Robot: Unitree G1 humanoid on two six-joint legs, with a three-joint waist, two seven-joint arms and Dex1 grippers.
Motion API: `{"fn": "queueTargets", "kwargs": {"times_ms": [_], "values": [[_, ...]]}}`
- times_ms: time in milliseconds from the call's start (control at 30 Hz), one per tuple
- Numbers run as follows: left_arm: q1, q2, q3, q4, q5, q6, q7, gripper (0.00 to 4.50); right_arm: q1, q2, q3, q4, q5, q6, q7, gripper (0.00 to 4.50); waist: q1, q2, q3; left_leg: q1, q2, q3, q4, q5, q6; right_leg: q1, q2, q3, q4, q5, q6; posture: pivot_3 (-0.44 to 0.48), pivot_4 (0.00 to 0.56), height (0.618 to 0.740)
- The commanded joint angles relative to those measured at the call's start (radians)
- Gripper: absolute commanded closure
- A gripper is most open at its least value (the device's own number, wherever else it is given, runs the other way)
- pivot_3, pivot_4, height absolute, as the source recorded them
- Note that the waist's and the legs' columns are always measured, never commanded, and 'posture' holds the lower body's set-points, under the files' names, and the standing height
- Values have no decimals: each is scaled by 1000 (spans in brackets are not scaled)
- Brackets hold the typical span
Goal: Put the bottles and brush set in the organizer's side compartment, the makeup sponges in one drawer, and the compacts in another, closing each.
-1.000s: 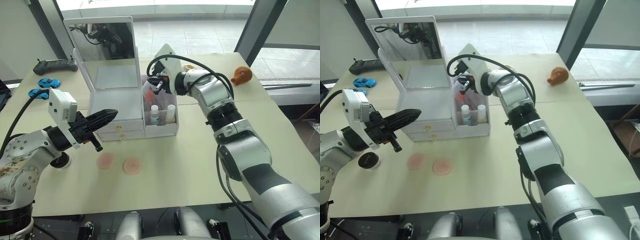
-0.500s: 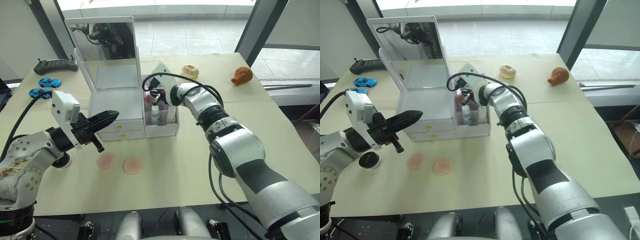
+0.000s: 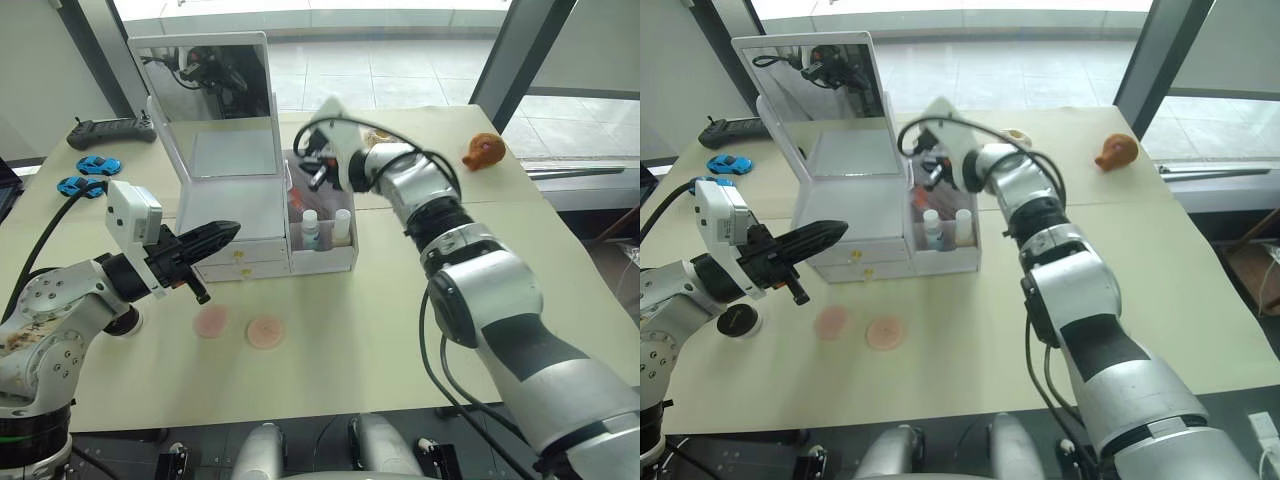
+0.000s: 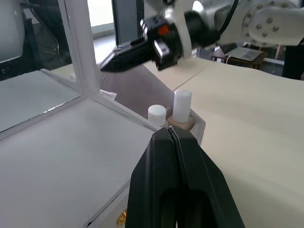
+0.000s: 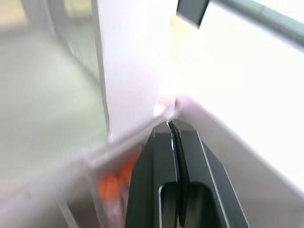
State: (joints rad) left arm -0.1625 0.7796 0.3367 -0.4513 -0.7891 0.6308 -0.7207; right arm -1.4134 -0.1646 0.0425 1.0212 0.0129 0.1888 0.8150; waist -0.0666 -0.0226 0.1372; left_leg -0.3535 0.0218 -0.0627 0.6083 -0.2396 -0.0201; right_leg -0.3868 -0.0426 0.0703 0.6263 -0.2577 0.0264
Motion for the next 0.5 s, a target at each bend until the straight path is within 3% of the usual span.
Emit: {"fn": "queueTargets", "kwargs": {"times_ms": [33,100,167,267,333,500], "values": [[-60,26,84,81,-128,129,43,4500,108,-115,-31,-413,97,207,112,4471,8,0,0,0,0,-1,0,0,0,1,0,-1,0,0,0,0,150,740],[-87,38,108,137,-150,171,59,4500,216,-167,-49,-620,162,331,136,4471,17,-2,-1,-1,0,-4,1,0,0,1,0,-2,-1,-1,1,0,150,740],[-77,77,117,203,-101,149,11,4098,367,-238,-70,-809,204,388,148,4106,19,-3,-2,0,0,-4,0,0,0,1,0,-3,-1,-1,2,0,150,740],[-57,118,145,283,-50,91,-52,3246,522,-312,-118,-999,263,468,133,3177,18,-1,-1,-1,-2,-3,1,0,0,1,-2,-1,-1,-1,2,0,150,740],[-32,169,167,409,46,-26,-125,2641,706,-402,-204,-1114,300,509,138,2550,21,1,0,-1,-3,-1,0,0,0,-1,-2,1,0,-1,2,0,150,740],[-7,226,196,660,196,-246,-213,1054,1044,-516,-398,-1261,355,518,99,840,22,1,0,1,-1,1,-1,0,0,0,-1,0,-1,-6,4,0,150,740]]}}
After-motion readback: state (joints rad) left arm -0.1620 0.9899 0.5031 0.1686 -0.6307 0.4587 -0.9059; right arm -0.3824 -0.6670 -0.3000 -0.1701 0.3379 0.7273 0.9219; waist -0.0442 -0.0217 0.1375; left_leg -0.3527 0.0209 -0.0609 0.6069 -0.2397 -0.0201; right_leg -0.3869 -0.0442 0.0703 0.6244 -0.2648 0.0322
